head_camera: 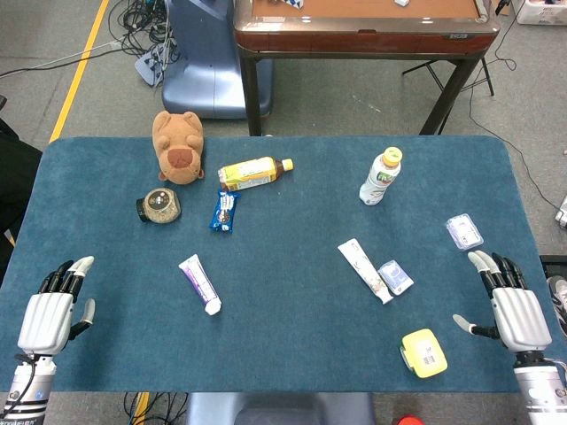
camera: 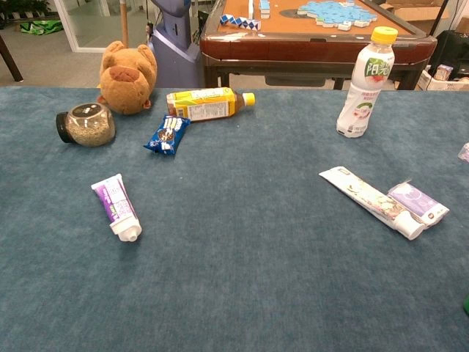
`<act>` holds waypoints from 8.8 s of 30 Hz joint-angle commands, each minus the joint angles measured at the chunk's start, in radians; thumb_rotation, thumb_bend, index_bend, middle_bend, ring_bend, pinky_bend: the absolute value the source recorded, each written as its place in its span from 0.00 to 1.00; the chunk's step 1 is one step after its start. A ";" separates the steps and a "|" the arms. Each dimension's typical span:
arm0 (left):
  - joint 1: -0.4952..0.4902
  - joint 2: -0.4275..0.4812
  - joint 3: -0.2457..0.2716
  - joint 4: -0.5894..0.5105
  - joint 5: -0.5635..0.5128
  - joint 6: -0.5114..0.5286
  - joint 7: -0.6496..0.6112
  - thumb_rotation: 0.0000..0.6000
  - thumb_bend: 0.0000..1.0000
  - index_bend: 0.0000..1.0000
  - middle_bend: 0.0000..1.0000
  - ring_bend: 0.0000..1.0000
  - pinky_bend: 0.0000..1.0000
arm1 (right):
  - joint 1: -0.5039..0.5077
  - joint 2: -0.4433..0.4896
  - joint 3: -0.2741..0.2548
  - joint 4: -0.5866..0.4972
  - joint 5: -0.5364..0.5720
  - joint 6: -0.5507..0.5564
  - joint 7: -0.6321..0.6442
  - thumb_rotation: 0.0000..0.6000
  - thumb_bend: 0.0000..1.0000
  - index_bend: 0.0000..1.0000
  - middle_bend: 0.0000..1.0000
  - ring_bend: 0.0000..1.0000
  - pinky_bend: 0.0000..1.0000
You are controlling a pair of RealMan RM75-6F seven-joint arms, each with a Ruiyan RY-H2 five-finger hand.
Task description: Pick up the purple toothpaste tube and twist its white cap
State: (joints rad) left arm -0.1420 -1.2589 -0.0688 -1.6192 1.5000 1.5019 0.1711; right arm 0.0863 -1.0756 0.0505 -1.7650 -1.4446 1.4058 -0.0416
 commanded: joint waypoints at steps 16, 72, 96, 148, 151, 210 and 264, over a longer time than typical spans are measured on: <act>-0.194 0.064 -0.023 0.142 0.118 -0.201 -0.288 1.00 0.48 0.09 0.14 0.10 0.14 | 0.046 0.156 0.098 -0.144 -0.002 0.046 -0.085 1.00 0.06 0.00 0.10 0.00 0.00; -0.693 -0.085 0.174 0.386 0.264 -0.690 -0.173 1.00 0.44 0.21 0.15 0.09 0.14 | -0.020 0.168 0.061 -0.180 0.006 0.119 -0.079 1.00 0.06 0.00 0.10 0.00 0.00; -0.463 0.024 0.162 0.178 0.031 -0.489 -0.052 1.00 0.30 0.29 0.26 0.17 0.14 | -0.039 0.164 0.053 -0.138 -0.033 0.141 0.001 1.00 0.06 0.00 0.10 0.00 0.00; -0.372 -0.273 0.109 0.400 0.063 -0.365 0.005 1.00 0.22 0.36 0.39 0.23 0.20 | -0.086 0.172 0.034 -0.114 -0.035 0.164 0.054 1.00 0.06 0.00 0.10 0.00 0.00; -0.374 -0.279 0.109 0.402 0.063 -0.371 0.006 1.00 0.22 0.36 0.39 0.23 0.20 | -0.087 0.172 0.034 -0.114 -0.034 0.163 0.054 1.00 0.06 0.00 0.10 0.00 0.00; -0.554 0.027 -0.054 -0.058 -0.054 -0.516 -0.231 1.00 0.51 0.53 0.69 0.48 0.35 | 0.430 -0.069 0.159 -0.253 -0.193 -0.349 -0.184 1.00 0.18 0.22 0.18 0.04 0.02; -0.616 0.024 -0.109 -0.082 -0.228 -0.640 -0.318 1.00 0.53 0.56 0.72 0.50 0.36 | 0.709 -0.368 0.148 -0.023 0.149 -0.451 -0.387 1.00 0.18 0.33 0.16 0.03 0.02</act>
State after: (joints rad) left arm -0.7588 -1.2362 -0.1774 -1.7012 1.2714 0.8626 -0.1428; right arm 0.7963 -1.4405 0.2021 -1.7931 -1.2939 0.9532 -0.4348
